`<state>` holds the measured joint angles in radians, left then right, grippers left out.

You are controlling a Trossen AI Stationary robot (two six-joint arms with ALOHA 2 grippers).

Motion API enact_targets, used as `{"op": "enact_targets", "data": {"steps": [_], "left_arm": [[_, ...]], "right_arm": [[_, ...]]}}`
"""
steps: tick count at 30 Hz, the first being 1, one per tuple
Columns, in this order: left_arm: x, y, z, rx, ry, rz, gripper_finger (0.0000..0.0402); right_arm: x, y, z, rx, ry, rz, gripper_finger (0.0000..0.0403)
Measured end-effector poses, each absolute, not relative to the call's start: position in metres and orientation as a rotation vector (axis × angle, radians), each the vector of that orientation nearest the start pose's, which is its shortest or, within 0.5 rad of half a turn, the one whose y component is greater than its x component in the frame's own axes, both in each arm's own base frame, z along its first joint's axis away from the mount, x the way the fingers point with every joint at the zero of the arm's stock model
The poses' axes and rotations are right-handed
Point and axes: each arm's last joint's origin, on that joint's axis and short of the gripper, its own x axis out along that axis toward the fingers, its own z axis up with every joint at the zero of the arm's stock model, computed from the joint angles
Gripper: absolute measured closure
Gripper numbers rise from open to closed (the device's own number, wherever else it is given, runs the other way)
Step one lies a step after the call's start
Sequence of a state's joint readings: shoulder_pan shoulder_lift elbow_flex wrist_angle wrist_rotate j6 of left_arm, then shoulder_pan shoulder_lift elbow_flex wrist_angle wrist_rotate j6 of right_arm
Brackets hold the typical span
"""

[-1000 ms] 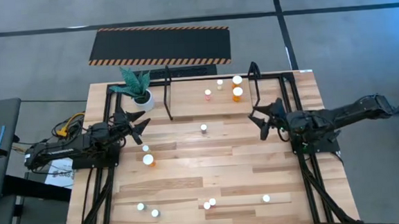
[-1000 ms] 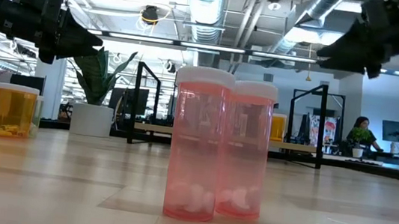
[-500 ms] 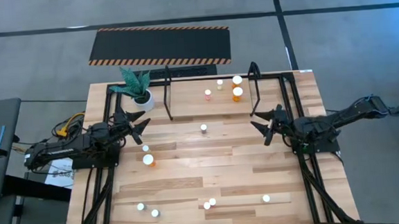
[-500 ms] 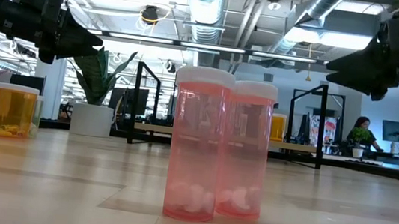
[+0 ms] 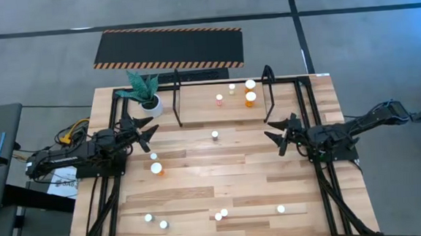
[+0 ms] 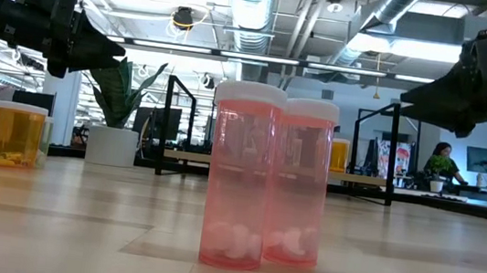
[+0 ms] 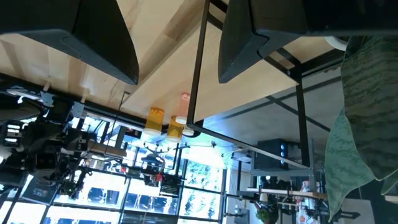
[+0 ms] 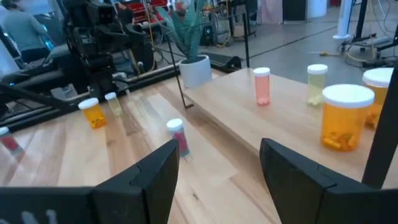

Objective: Pick and place medicine bottles onto shelf by color
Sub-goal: Put the red pill bottle on the shelf

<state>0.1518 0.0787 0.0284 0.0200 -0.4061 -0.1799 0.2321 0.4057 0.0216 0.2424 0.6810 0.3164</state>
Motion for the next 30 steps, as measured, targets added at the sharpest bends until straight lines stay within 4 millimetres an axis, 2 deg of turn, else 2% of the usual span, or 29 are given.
{"op": "enact_targets", "data": {"steps": [30], "left_arm": [[0.0960, 0.0263, 0.1690, -0.170, -0.020, 0.559, 0.0193]], "right_arm": [[0.1166, 0.0092, 0.1532, 0.217, 0.115, -0.465, 0.0158]]}}
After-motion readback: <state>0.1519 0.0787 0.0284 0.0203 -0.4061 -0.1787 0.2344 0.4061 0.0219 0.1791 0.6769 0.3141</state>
